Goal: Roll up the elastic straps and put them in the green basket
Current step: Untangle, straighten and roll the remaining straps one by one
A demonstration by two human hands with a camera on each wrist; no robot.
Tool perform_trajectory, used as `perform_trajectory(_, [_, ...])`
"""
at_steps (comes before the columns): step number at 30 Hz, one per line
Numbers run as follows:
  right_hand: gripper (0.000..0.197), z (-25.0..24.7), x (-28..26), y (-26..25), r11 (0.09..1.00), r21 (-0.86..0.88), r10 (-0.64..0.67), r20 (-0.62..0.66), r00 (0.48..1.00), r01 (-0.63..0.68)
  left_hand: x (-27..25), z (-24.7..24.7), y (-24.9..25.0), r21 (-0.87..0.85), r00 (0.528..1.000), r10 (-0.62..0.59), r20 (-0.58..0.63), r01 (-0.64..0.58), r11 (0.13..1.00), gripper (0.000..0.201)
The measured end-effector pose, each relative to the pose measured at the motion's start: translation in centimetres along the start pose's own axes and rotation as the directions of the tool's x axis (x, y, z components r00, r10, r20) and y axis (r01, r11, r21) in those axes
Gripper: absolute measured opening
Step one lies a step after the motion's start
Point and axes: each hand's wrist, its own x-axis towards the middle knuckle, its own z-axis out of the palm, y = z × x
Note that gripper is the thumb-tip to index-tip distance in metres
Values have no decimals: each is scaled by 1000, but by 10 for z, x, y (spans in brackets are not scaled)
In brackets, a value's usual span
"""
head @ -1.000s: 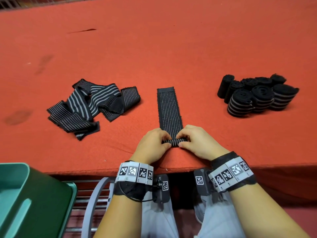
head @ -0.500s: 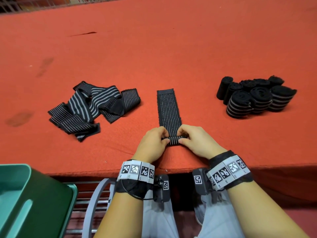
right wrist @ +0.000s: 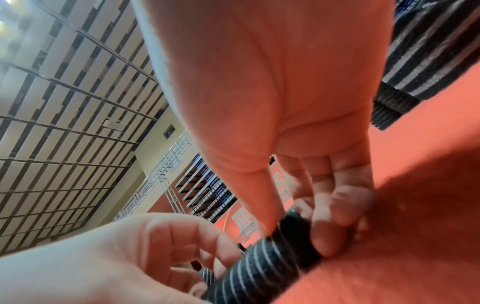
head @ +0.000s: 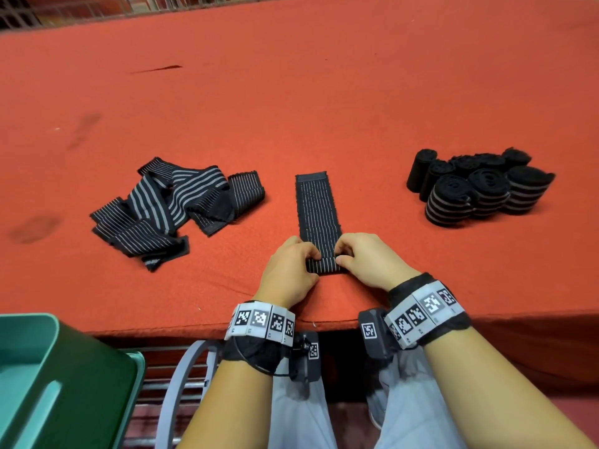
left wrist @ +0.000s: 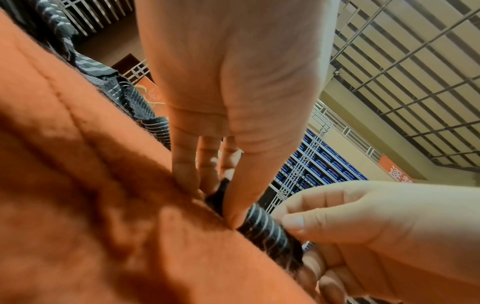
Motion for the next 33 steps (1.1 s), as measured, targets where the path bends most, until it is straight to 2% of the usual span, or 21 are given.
perform_trajectory(9, [28, -9, -3, -7, 997, -74, 16, 125, 992, -6, 7, -3, 1, 70, 998, 46, 33, -49, 996, 23])
perform_trajectory(15, [39, -14, -4, -20, 992, -127, 11, 188, 982, 13, 7, -10, 6, 63, 995, 9, 104, -16, 998, 20])
perform_trajectory(23, [36, -15, -29, -21, 995, -97, -13, 213, 977, 34, -13, -22, 11, -48, 970, 0, 241, 12, 999, 19])
perform_trajectory(28, [32, -10, -45, -16, 992, -110, -30, 244, 969, 59, -27, -21, 13, -152, 930, -15, 366, 76, 985, 14])
perform_trajectory(33, [32, -6, -43, -12, 986, -140, -53, 238, 970, 88, -29, -20, 13, -152, 940, -25, 339, 81, 985, 13])
